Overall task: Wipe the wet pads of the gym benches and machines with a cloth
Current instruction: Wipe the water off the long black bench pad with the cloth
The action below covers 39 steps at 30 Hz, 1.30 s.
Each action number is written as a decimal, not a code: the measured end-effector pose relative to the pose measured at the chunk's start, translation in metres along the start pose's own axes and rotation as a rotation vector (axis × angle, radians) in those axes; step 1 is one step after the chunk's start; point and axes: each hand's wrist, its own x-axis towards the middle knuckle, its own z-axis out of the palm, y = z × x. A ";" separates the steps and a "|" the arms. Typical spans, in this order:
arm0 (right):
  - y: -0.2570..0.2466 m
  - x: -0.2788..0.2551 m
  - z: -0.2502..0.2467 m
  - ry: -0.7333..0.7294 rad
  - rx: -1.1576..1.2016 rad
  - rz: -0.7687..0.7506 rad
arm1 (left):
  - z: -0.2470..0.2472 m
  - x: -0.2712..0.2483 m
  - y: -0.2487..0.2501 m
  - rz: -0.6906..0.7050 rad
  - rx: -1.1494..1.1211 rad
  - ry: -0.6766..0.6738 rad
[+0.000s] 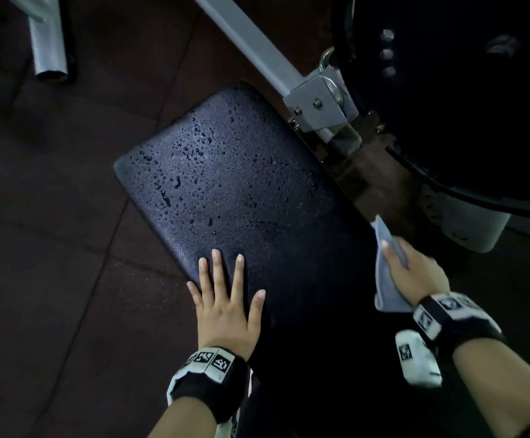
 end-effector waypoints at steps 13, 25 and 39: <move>-0.043 0.023 0.010 0.095 -0.094 -0.199 | 0.000 -0.001 0.000 -0.017 0.016 -0.013; 0.038 -0.036 0.028 0.211 -0.098 -0.237 | 0.000 0.000 0.001 0.001 0.014 -0.010; -0.064 -0.042 0.065 0.169 -0.348 -0.450 | -0.072 0.097 -0.069 0.078 -0.031 0.117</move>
